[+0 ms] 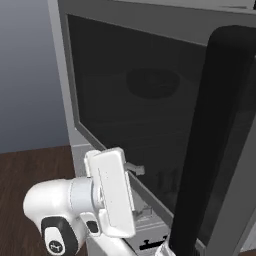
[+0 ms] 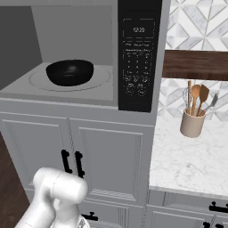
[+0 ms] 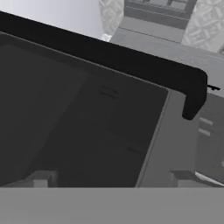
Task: Pick the sweet potato from the sink and place it in the bowl. Then pick the bowl and place it in the microwave. Then close the microwave door and press the start button.
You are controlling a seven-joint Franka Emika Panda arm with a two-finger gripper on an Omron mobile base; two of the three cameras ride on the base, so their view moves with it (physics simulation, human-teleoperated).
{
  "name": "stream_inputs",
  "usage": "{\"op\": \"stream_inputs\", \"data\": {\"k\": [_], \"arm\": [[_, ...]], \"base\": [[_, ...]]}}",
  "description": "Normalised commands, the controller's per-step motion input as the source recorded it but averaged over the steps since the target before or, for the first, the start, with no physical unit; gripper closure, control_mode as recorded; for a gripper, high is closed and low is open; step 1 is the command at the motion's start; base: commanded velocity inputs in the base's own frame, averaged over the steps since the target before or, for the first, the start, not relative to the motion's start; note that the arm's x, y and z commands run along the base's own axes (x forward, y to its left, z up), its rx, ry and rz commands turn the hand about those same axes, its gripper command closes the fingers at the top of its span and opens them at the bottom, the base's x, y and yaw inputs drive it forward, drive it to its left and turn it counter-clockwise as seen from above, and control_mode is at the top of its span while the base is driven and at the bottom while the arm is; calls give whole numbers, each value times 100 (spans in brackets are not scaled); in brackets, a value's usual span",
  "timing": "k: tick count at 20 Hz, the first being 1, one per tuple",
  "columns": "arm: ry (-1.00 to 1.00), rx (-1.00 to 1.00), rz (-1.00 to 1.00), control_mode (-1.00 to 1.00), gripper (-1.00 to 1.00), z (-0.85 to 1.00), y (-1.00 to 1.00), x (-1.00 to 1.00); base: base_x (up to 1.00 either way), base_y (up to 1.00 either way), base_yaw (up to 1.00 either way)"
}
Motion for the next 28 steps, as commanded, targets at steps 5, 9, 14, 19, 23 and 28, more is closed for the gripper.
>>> {"op": "stream_inputs", "data": {"k": [5, 9, 14, 19, 23, 28], "arm": [[0, 3, 32, -100, -100, 0, -63, -15], [0, 6, 38, -100, -100, 3, -61, -3], [0, 9, 37, -100, -100, 20, -59, 0], [0, 10, 36, -100, -100, 20, -56, 4], [4, 7, 35, -100, -100, 6, -45, 35], [10, 5, 29, -100, -100, 0, -30, 91]], "base": [[0, 0, 0], [0, 0, 0], [0, 0, 0], [0, 0, 0], [0, 0, 0], [0, 0, 0]]}}
